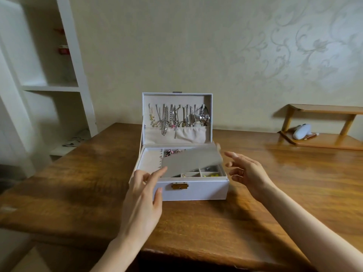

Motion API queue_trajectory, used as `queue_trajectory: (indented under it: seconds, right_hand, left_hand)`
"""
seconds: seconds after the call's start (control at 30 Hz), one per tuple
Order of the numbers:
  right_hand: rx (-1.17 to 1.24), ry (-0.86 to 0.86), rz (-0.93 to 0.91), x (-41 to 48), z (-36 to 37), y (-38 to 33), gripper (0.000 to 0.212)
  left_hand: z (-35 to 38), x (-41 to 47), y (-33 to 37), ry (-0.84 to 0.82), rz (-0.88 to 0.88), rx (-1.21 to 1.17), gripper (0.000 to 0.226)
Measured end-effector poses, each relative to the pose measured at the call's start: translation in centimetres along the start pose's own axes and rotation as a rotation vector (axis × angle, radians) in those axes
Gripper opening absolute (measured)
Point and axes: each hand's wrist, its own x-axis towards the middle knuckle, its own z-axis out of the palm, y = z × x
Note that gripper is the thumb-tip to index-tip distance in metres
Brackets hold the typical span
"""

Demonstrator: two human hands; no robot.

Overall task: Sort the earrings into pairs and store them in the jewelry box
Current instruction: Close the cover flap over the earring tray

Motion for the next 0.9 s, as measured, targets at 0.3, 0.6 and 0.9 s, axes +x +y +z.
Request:
queue_trajectory:
  seconds: [0.3, 0.6, 0.9]
  right_hand:
    - [-0.499, -0.058, -0.186, 0.1, 1.3, -1.1, 0.015]
    - [-1.118, -0.160, -0.267, 1.1, 2.2, -3.4, 0.018]
    - [-0.304, -0.088, -0.145, 8.9, 3.9, -6.9, 0.062]
  left_hand:
    - [1.0, 1.5, -1.2, 0.094, 0.030, 0.213, 0.033]
    - [0.1, 7.8, -2.2, -0.028, -0.206, 0.038, 0.046]
    - [0.4, 19.4, -5.1, -0.249, -0.585, -0.711, 0.100]
